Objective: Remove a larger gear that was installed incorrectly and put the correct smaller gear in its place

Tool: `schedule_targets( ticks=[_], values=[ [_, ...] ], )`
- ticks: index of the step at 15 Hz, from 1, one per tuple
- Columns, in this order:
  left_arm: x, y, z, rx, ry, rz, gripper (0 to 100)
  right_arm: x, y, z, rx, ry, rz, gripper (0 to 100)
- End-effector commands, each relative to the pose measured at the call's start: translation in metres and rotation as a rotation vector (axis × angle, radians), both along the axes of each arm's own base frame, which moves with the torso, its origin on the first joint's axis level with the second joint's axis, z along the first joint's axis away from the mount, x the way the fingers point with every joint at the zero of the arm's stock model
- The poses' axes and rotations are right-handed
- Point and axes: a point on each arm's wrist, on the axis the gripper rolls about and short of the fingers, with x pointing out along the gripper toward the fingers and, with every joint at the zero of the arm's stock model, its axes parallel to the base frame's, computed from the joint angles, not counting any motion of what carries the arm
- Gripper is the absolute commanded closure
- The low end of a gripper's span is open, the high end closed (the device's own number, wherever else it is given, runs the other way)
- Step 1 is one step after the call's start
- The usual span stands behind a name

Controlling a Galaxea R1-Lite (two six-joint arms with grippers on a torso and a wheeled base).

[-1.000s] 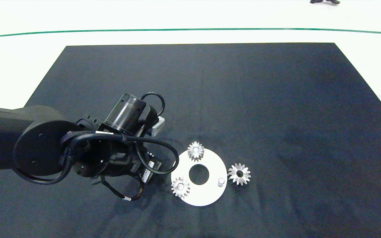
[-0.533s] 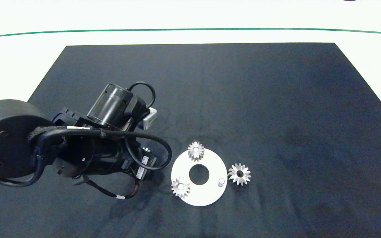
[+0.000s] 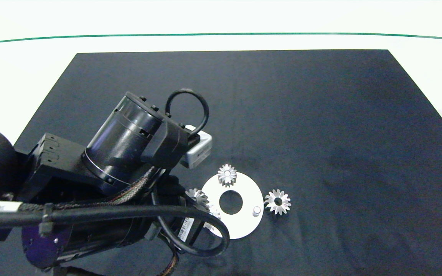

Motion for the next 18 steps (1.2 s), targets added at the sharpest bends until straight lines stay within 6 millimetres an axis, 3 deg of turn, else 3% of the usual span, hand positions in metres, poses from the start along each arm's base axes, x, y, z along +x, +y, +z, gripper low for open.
schedule_targets(
  ticks=[1, 4, 10, 18],
  values=[
    [0.004, -0.029, -0.014, 0.062, 0.018, -0.066, 87, 0.000, 0.001, -0.001, -0.004, 0.004, 0.006, 0],
    [0.015, -0.056, -0.027, 0.108, 0.024, -0.103, 87, 0.000, 0.000, -0.001, -0.004, 0.003, 0.008, 0],
    [0.027, -0.088, -0.028, 0.103, -0.009, -0.118, 87, -0.003, -0.002, 0.000, -0.023, -0.019, 0.023, 0],
    [0.026, -0.103, -0.036, 0.131, -0.019, -0.122, 87, -0.003, -0.002, 0.000, -0.023, -0.021, 0.024, 0]
  ],
)
